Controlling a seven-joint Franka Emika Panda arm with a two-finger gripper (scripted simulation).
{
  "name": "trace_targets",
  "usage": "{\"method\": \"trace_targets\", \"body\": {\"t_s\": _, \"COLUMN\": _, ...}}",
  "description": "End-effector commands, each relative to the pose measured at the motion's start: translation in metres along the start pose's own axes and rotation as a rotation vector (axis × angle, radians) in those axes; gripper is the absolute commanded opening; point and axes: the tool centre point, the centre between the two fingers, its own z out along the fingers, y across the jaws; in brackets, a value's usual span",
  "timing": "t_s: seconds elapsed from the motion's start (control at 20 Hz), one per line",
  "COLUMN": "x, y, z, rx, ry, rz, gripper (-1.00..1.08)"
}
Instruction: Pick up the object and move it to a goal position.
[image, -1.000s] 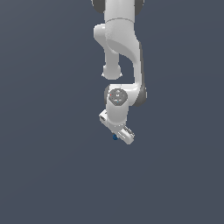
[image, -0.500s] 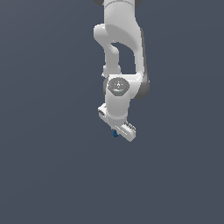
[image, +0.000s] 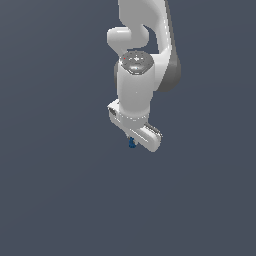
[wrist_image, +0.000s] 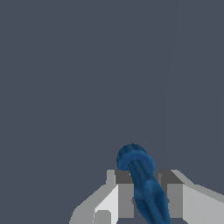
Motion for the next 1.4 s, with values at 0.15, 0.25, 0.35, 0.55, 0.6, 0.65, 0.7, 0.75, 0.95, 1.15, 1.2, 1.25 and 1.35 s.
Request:
{"method": "trace_targets", "body": {"t_s": 0.15, "x": 0.007, "y": -0.005, "z": -0.062, "rx": -0.001, "ry": 0.000, "rz": 0.000, "gripper": -1.00}}
{"method": "trace_targets", "body": {"t_s": 0.25, "x": 0.009, "y": -0.006, "z": -0.083, "rx": -0.001, "ry": 0.000, "rz": 0.000, "gripper": -1.00}}
{"method": "trace_targets", "body": {"t_s": 0.35, "x": 0.012, "y": -0.008, "z": -0.104, "rx": -0.001, "ry": 0.000, "rz": 0.000, "gripper": -1.00}}
{"method": "trace_targets", "body": {"t_s": 0.55, "x": 0.017, "y": -0.012, "z": -0.143, "rx": -0.001, "ry": 0.000, "rz": 0.000, "gripper": -1.00}}
{"method": "trace_targets", "body": {"t_s": 0.6, "x": 0.018, "y": -0.013, "z": -0.152, "rx": -0.001, "ry": 0.000, "rz": 0.000, "gripper": -1.00}}
{"method": "trace_targets", "body": {"t_s": 0.65, "x": 0.020, "y": -0.014, "z": -0.160, "rx": -0.001, "ry": 0.000, "rz": 0.000, "gripper": -1.00}}
{"method": "trace_targets", "body": {"t_s": 0.7, "x": 0.020, "y": -0.015, "z": -0.168, "rx": -0.001, "ry": 0.000, "rz": -0.001, "gripper": -1.00}}
{"method": "trace_targets", "body": {"t_s": 0.75, "x": 0.022, "y": -0.016, "z": -0.176, "rx": -0.001, "ry": 0.000, "rz": -0.001, "gripper": -1.00}}
{"method": "trace_targets", "body": {"t_s": 0.95, "x": 0.026, "y": -0.019, "z": -0.203, "rx": -0.001, "ry": 0.000, "rz": -0.001, "gripper": -1.00}}
{"method": "trace_targets", "body": {"t_s": 1.15, "x": 0.029, "y": -0.022, "z": -0.222, "rx": 0.000, "ry": 0.000, "rz": -0.001, "gripper": -1.00}}
{"method": "trace_targets", "body": {"t_s": 1.2, "x": 0.029, "y": -0.023, "z": -0.225, "rx": 0.000, "ry": 0.000, "rz": -0.001, "gripper": -1.00}}
{"method": "trace_targets", "body": {"t_s": 1.25, "x": 0.030, "y": -0.023, "z": -0.229, "rx": 0.000, "ry": 0.000, "rz": -0.001, "gripper": -1.00}}
{"method": "trace_targets", "body": {"t_s": 1.35, "x": 0.031, "y": -0.024, "z": -0.234, "rx": 0.000, "ry": 0.000, "rz": -0.001, "gripper": -1.00}}
